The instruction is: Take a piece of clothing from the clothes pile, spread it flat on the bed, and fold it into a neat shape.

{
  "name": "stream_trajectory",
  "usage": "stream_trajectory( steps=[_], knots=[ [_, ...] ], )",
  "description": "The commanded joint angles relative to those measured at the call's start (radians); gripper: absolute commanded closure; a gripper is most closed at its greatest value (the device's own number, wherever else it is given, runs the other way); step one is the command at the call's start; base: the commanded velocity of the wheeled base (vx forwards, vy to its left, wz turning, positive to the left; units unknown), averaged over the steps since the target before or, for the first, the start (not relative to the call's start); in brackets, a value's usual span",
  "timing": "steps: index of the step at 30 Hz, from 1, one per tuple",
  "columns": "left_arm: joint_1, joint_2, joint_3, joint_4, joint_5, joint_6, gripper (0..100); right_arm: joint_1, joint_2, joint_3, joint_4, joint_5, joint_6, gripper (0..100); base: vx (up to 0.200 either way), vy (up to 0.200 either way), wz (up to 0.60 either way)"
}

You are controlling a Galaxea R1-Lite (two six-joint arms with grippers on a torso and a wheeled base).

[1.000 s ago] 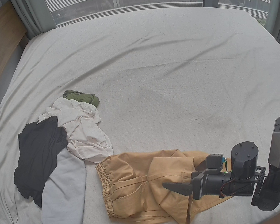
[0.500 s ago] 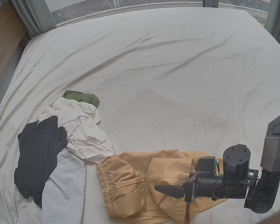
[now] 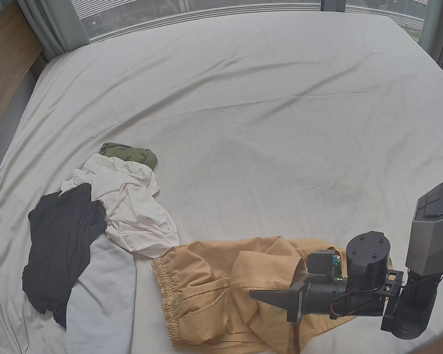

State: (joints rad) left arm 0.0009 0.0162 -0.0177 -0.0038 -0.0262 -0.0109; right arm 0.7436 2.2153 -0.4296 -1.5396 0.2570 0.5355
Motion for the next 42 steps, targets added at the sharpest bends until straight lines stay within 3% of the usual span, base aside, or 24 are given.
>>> stream_trajectory(
  steps=[1,16,27,31,33,39,42],
  knots=[
    [0.001,-0.016,0.018,-0.001,0.000,0.000,0,0.000,0.006,0.002,-0.001,-0.001,0.000,100,0.000,0.000,0.00],
    [0.001,-0.016,0.018,-0.001,0.000,0.006,0,-0.013,-0.072,0.041,-0.002,-0.002,0.000,100,0.000,0.000,0.00],
    [0.001,-0.016,0.018,-0.018,-0.006,0.025,0,-0.115,-0.233,0.086,-0.001,0.050,-0.009,100,0.000,0.000,0.00],
    [-0.013,0.051,-0.137,-0.162,-0.035,0.014,0,-0.144,-0.299,0.086,0.001,0.070,-0.009,100,0.000,0.000,0.00],
    [-0.021,0.080,-0.173,-0.160,-0.037,0.015,0,-0.148,-0.309,0.086,0.001,0.077,-0.009,100,0.000,0.000,0.00],
    [-0.139,0.266,-0.232,-0.173,-0.100,-0.003,0,-0.176,-0.359,0.086,0.001,0.085,-0.009,100,0.000,0.000,0.00],
    [-0.219,0.392,-0.257,-0.268,-0.104,-0.038,0,-0.202,-0.367,0.086,0.001,0.096,-0.008,100,0.000,0.000,0.00]
  ],
)
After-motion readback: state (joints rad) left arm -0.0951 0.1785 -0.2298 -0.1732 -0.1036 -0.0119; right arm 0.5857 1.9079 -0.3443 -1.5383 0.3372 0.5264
